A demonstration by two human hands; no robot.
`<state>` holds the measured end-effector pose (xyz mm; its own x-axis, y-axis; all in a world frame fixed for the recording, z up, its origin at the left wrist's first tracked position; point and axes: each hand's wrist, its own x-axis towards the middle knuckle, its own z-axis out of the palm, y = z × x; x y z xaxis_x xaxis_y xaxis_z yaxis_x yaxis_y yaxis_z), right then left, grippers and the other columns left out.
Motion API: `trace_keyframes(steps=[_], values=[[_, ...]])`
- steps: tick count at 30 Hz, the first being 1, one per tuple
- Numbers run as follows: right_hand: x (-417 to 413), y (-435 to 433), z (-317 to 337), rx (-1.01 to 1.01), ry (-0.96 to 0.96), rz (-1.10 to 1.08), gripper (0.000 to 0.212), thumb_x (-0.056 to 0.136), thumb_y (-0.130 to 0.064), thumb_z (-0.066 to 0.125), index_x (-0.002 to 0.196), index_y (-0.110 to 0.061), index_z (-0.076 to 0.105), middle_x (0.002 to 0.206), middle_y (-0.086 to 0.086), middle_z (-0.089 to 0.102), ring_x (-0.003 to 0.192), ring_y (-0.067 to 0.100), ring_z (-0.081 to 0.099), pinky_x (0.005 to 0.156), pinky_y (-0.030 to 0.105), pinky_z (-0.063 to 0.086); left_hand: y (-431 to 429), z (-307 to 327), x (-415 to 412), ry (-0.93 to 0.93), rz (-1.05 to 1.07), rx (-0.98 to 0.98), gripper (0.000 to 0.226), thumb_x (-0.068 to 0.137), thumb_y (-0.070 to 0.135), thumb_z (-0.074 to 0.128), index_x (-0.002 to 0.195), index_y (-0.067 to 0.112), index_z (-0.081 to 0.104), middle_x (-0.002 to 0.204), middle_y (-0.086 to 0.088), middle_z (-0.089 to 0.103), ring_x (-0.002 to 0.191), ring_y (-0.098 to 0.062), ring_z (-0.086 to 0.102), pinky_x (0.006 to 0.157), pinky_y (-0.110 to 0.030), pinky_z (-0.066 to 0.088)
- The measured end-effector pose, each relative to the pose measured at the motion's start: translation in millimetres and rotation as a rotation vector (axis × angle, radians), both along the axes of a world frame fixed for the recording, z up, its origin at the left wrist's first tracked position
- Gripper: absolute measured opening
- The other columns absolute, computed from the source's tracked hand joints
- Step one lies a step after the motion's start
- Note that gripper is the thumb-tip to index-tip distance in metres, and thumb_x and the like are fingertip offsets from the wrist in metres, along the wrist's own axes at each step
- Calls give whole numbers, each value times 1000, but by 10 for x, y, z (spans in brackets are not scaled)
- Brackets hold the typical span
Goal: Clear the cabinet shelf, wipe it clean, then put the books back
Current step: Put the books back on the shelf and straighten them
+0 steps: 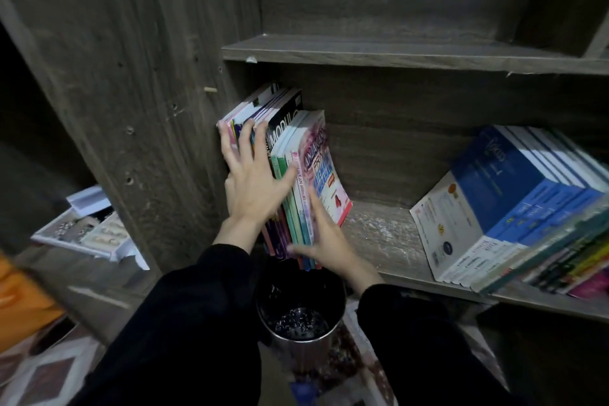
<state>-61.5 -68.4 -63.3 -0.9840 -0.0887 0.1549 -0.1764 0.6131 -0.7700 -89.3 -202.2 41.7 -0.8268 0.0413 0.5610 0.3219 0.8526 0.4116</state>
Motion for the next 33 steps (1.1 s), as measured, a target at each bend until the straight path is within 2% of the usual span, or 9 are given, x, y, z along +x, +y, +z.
trace_keyframes(steps=[2, 6, 13, 18, 22, 27, 29, 31, 33], values=[[12, 40, -242, 102, -77, -15, 132, 71, -29, 84, 140, -50, -27, 161, -2, -5, 145, 24, 17, 115, 51, 25, -8, 2, 8, -16, 11, -43, 89, 83, 59, 58, 151, 20, 17, 159, 1, 7, 145, -27, -21, 96, -54, 44], [-25, 32, -422, 203, -36, -101, 130, 75, -23, 80, 135, -55, -31, 161, 1, -2, 133, 36, 41, 106, 53, 39, -8, -12, 7, -10, 39, -92, 107, 70, 71, 60, 152, 18, 16, 159, -3, 8, 145, -31, -18, 90, -54, 48], [-131, 136, -495, 289, 13, -90, 118, 79, -38, 72, 132, -56, -32, 161, 5, 4, 124, 34, 52, 98, 50, 46, 10, -74, -69, 56, 107, -147, 115, 63, 73, 64, 151, 14, 19, 157, -8, 16, 146, -37, -7, 81, -52, 53], [-154, 195, -498, 348, -5, -71, 112, 79, -51, 66, 132, -53, -33, 161, 5, -3, 130, 35, 45, 100, 51, 44, 4, -72, -71, 0, 116, -243, 130, 57, 59, 79, 152, 13, 4, 160, -8, 3, 144, -38, -17, 89, -50, 51], [-156, 268, -494, 369, -75, 1, 124, 77, -43, 75, 124, -52, -39, 159, 6, -16, 143, 33, 23, 107, 51, 35, -24, -68, -75, 1, 130, -290, 131, 56, 52, 82, 152, 14, 3, 160, -9, 3, 144, -38, -16, 90, -48, 51], [-122, 263, -576, 387, -78, -25, 112, 85, -44, 66, 129, -49, -37, 159, 7, -16, 142, 34, 25, 108, 53, 33, -43, -73, -97, 36, 100, -281, 132, 56, 51, 83, 153, 16, 0, 160, -9, 2, 144, -36, -16, 88, -47, 52], [-106, 251, -626, 317, -83, -32, 113, 85, -42, 67, 125, -57, -38, 159, 5, -16, 142, 35, 24, 111, 57, 29, -58, -186, -104, 92, 57, -209, 135, 55, 46, 85, 153, 14, -3, 160, -14, -7, 143, -36, -18, 101, -48, 42], [-124, 254, -651, 266, -84, -50, 117, 83, -40, 70, 124, -62, -37, 160, 7, -11, 141, 37, 26, 111, 58, 27, -38, -485, -52, 109, 50, -64, 139, 54, 41, 87, 151, 10, -8, 156, -24, -15, 142, -36, -19, 114, -45, 15], [-146, 255, -668, 244, -93, -67, 118, 82, -40, 71, 124, -62, -36, 161, 9, -4, 140, 38, 29, 110, 56, 29, 18, -855, 88, -14, 41, 118, 140, 57, 35, 88, 149, 12, -15, 155, -23, -21, 144, -34, -15, 115, -39, 1]])
